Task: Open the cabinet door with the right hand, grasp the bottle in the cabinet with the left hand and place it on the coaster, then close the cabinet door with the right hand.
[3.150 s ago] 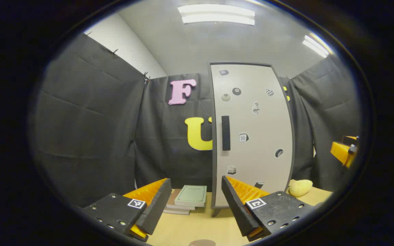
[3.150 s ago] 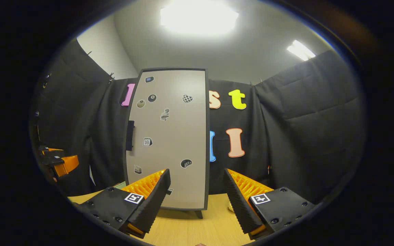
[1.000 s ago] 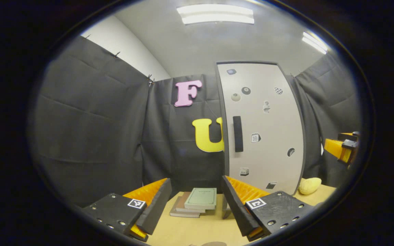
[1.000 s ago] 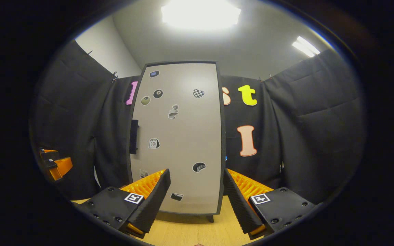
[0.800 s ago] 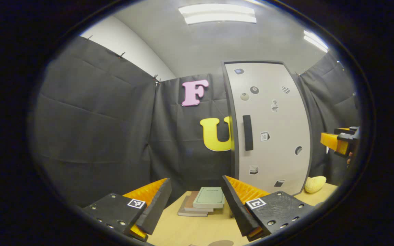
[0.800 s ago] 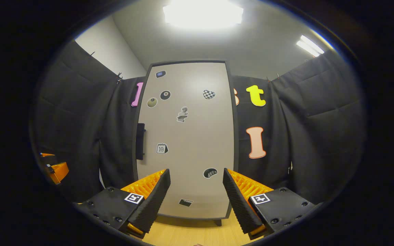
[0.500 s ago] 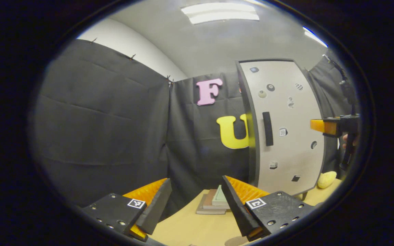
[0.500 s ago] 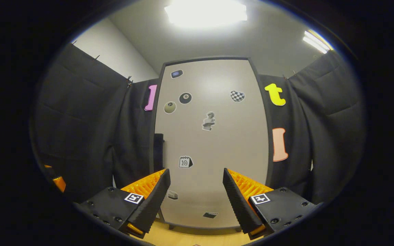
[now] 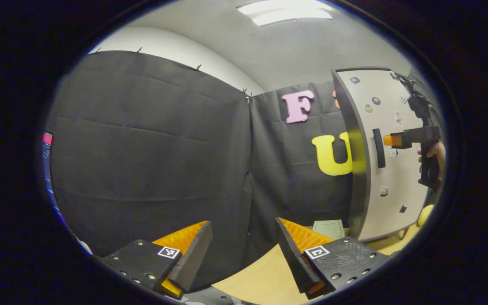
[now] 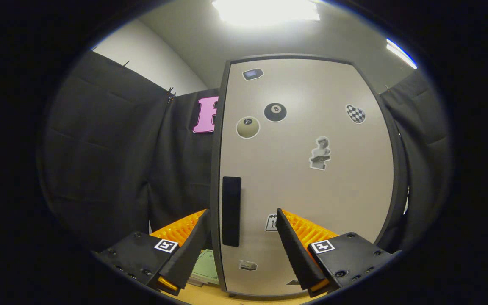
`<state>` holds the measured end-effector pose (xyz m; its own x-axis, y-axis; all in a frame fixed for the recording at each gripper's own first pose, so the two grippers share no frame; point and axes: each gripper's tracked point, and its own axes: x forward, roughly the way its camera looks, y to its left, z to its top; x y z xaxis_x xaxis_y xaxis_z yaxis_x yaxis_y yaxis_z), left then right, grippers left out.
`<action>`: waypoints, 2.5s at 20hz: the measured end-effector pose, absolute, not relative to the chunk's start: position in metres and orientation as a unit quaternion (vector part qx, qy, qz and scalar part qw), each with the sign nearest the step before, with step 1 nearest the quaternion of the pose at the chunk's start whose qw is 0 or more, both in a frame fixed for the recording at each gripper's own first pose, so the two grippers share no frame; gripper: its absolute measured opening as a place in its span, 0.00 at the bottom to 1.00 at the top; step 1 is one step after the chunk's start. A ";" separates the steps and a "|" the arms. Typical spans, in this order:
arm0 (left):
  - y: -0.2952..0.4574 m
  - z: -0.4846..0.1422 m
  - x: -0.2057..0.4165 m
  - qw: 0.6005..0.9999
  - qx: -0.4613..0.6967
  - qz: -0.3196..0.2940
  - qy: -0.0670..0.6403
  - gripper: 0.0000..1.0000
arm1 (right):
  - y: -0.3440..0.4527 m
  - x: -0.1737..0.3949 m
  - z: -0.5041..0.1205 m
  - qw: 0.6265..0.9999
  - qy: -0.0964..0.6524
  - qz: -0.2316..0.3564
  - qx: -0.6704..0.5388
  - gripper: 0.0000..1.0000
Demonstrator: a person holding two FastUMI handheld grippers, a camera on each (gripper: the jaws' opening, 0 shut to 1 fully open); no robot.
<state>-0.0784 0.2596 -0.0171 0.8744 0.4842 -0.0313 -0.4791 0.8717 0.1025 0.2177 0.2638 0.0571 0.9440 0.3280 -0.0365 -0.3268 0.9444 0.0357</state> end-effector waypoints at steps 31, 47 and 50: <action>0.283 -0.021 -0.105 0.980 0.026 0.195 0.025 0.89 | 0.283 0.227 0.046 0.968 0.120 0.217 0.039 0.13; 0.173 -0.013 -0.047 0.998 0.001 0.063 0.013 0.89 | 0.236 0.201 0.049 0.948 0.128 0.289 0.042 0.14; 0.127 -0.010 -0.042 0.999 -0.002 0.042 0.016 0.91 | 0.220 0.194 0.050 0.940 0.129 0.311 0.047 0.13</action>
<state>-0.0422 0.1273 -0.0104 0.9960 0.0839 -0.0323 -0.0840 0.9965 -0.0023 0.1941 0.2200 0.0497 0.7733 0.5972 -0.2130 -0.5728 0.8021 0.1691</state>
